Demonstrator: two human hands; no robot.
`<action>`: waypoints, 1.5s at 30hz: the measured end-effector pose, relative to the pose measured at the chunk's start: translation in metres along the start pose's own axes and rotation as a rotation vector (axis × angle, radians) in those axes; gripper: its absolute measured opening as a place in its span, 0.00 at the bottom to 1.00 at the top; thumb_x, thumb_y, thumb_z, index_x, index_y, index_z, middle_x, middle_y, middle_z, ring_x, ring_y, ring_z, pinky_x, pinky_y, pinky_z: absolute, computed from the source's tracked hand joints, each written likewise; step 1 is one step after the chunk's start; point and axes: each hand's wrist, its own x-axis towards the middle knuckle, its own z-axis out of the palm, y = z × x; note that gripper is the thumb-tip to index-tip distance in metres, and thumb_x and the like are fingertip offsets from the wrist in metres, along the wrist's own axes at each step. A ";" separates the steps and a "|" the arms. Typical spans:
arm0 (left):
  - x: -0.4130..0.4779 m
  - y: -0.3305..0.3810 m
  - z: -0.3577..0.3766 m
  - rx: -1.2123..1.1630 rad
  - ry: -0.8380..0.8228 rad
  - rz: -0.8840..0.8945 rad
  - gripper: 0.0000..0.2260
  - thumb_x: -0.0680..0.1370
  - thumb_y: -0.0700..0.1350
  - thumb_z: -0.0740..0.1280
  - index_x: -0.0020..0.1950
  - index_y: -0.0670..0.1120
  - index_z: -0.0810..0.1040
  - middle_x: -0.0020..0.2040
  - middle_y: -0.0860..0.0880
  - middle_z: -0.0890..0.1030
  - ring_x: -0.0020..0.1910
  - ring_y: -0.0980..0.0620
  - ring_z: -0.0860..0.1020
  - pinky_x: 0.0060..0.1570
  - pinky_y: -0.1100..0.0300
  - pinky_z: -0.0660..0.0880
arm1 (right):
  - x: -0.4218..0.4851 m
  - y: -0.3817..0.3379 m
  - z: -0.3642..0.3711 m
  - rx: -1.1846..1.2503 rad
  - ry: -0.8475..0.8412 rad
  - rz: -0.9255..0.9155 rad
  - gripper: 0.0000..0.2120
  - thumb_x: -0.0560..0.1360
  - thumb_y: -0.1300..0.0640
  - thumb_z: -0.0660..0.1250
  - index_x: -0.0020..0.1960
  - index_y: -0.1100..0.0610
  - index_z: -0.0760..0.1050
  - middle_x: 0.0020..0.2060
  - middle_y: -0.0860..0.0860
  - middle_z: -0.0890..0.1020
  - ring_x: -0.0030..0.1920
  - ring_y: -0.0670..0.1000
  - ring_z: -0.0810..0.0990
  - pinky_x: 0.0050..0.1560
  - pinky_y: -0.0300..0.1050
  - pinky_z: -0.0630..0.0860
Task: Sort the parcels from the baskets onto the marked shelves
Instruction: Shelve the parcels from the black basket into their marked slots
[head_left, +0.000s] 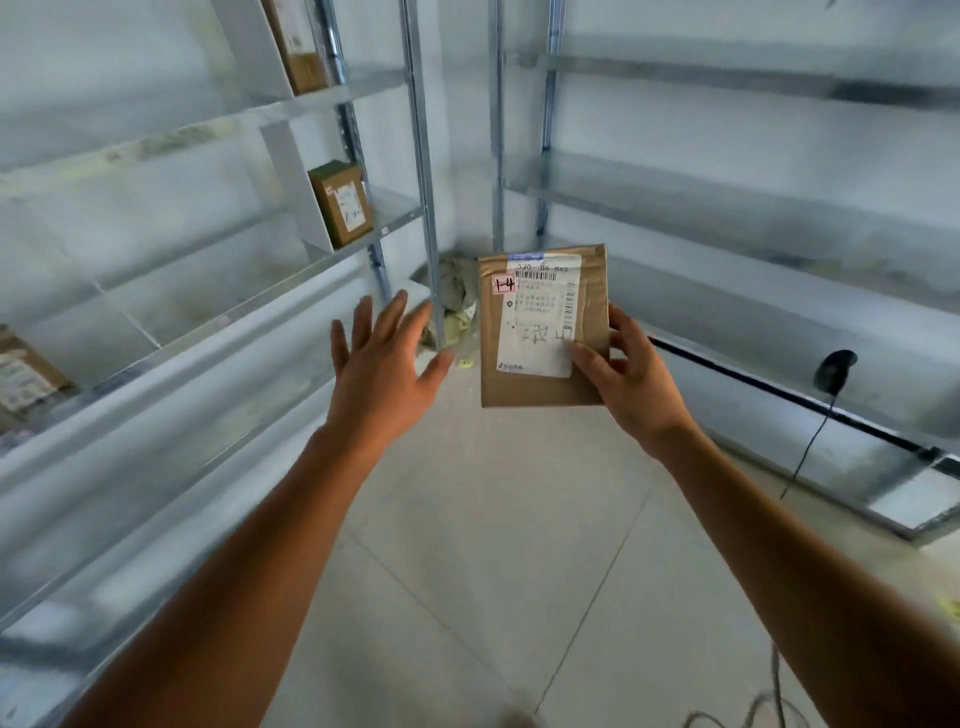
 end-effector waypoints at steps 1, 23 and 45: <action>0.016 0.001 0.000 0.010 0.009 -0.004 0.28 0.81 0.64 0.59 0.79 0.55 0.64 0.82 0.48 0.62 0.81 0.38 0.55 0.77 0.33 0.49 | 0.021 -0.001 -0.002 0.016 -0.010 -0.013 0.30 0.80 0.49 0.72 0.79 0.47 0.66 0.64 0.47 0.81 0.55 0.46 0.85 0.56 0.49 0.85; 0.394 -0.089 0.076 -0.083 0.234 -0.141 0.30 0.81 0.66 0.58 0.81 0.56 0.62 0.83 0.50 0.59 0.82 0.41 0.51 0.79 0.35 0.47 | 0.438 -0.034 0.072 0.038 -0.076 -0.218 0.38 0.72 0.38 0.71 0.80 0.43 0.63 0.65 0.47 0.80 0.55 0.46 0.85 0.51 0.46 0.85; 0.653 -0.157 0.125 0.218 0.371 -0.398 0.31 0.80 0.67 0.53 0.80 0.55 0.61 0.84 0.49 0.55 0.83 0.41 0.48 0.79 0.36 0.46 | 0.784 -0.020 0.166 0.240 -0.482 -0.358 0.33 0.79 0.45 0.69 0.80 0.44 0.60 0.64 0.41 0.78 0.58 0.45 0.83 0.50 0.44 0.86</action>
